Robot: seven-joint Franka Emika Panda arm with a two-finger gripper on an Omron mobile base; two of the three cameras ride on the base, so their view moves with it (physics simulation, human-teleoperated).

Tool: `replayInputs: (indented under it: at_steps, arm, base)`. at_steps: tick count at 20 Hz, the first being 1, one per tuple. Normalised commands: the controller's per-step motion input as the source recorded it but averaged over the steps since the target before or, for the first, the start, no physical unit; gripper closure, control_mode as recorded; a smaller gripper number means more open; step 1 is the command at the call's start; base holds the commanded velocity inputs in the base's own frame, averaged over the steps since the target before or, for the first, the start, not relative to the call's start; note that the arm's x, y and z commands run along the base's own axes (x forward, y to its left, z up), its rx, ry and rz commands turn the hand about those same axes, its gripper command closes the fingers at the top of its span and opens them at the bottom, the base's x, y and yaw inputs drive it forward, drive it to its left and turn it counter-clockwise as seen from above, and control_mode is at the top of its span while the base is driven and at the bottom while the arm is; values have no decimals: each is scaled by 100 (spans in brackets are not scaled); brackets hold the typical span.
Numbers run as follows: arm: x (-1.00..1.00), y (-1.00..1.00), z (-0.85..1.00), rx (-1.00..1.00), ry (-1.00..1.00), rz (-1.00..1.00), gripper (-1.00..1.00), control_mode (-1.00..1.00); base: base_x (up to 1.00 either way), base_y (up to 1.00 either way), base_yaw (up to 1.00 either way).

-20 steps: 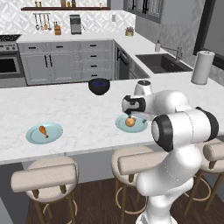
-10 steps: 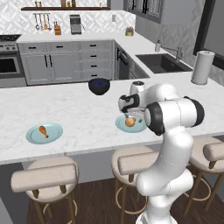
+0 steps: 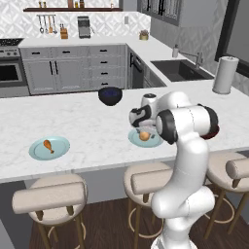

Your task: Pick the chicken drumstick and squash from their plates and place them in the bowl. Then put the bowl in the fridge.

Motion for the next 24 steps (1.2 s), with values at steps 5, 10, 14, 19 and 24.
replayInputs:
  at_steps: [5, 10, 14, 19, 24]
  arm:
    - [-2, 0, -39, 0, 0, -4, -100, -100]
    - [0, 0, -42, 0, 0, -2, 100, -100]
    - [-22, -17, -5, 0, 0, 0, 100, -100]
    - [-71, -65, 77, 7, -3, 0, 100, -100]
    - [-70, -100, 100, 12, 0, 0, 100, -100]
  base:
    - [0, 0, 0]
    - [0, 0, 0]
    - [0, 0, 0]
    - [0, 0, 0]
    - [0, 0, 0]
